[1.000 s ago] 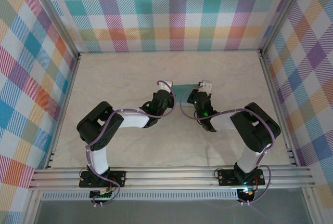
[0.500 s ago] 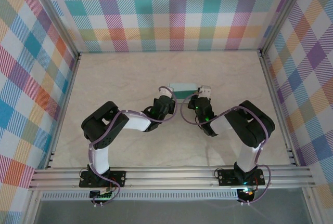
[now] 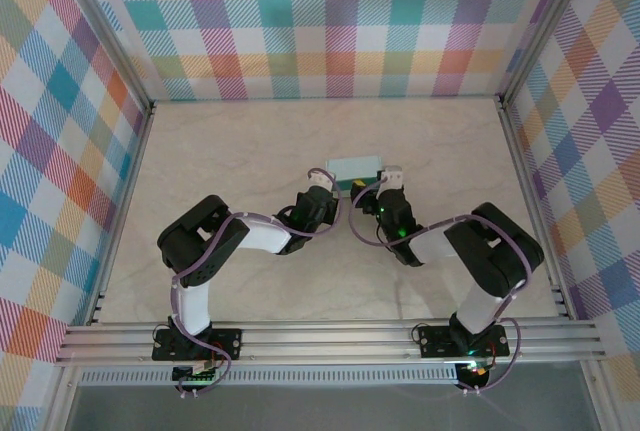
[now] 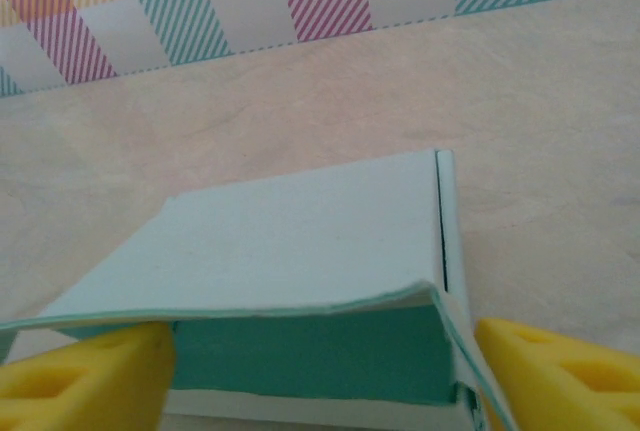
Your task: Fold the paper box
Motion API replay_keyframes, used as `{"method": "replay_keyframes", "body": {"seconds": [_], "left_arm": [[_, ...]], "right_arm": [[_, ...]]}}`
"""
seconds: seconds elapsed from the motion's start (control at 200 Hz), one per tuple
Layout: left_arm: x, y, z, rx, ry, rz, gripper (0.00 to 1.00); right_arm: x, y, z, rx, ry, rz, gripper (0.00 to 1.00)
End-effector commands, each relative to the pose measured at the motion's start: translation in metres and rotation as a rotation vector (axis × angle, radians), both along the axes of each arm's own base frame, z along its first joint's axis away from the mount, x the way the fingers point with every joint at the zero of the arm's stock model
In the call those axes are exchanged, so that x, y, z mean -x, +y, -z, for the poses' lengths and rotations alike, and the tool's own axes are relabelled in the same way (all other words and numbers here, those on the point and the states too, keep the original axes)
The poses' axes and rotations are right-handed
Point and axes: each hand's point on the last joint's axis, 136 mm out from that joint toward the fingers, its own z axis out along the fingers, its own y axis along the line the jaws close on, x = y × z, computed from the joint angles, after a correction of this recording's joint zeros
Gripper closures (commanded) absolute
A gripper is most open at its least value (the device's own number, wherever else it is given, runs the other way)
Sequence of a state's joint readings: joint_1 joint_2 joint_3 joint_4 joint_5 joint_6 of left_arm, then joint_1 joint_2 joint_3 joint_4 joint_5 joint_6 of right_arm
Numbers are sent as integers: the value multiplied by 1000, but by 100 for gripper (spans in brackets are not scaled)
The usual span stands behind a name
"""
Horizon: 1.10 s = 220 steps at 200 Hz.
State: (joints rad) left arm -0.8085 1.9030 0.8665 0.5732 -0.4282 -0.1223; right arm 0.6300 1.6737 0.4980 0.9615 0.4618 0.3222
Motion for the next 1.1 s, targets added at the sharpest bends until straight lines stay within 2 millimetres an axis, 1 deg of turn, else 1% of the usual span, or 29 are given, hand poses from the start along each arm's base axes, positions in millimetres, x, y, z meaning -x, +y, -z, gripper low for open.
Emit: {"method": "replay_keyframes", "body": {"seconds": [0.0,0.075,0.135,0.225,0.33,0.42,0.59,0.67,0.73,0.78,0.8,0.825,0.915,0.935,0.995,1.005,1.02,1.04,1.065,1.095], "left_arm": [[7,-8,5,-28,26,22,100],[6,-8,5,-36,29,14,100],[5,-9,2,-30,23,19,100],[4,-9,1,-30,19,16,100],[5,-9,-1,-24,16,23,89],[6,-10,-5,-23,8,32,83],[10,-12,-8,-26,2,67,67],[12,-11,-11,-17,-3,78,60],[15,-9,-12,-15,-2,80,55],[18,-7,-12,-15,-2,82,54],[19,-6,-13,-14,-3,82,48],[21,-4,-12,-15,-1,83,46],[30,4,-11,-24,1,82,43],[32,6,-11,-23,0,79,37],[41,11,-14,-8,-6,84,34],[43,12,-13,-9,-6,86,32],[45,12,-16,-4,-10,89,26],[49,13,-18,0,-14,94,25],[53,15,-22,7,-18,99,18],[58,15,-29,16,-27,110,16]], "right_arm": [[11,0,-9,6,-16,-32,14],[19,-6,-8,18,-1,-35,8],[27,-15,-6,26,18,-18,4],[40,-28,-5,43,31,-1,2],[52,-42,-11,59,44,24,2],[61,-49,-22,88,44,20,2],[67,-67,-63,88,-34,62,4],[63,-74,-76,73,-12,88,4],[59,-70,-85,53,-5,64,4],[54,-70,-89,31,29,70,5],[52,-70,-90,25,43,71,4],[48,-70,-91,16,63,73,5],[35,-71,-85,-17,153,94,5],[32,-73,-81,-26,181,98,5],[21,-73,-77,-94,250,106,5],[19,-73,-74,-100,266,105,5],[17,-72,-72,-117,285,96,5],[13,-72,-69,-133,312,94,5],[8,-73,-67,-154,341,98,5],[3,-72,-64,-171,369,94,6]]}}
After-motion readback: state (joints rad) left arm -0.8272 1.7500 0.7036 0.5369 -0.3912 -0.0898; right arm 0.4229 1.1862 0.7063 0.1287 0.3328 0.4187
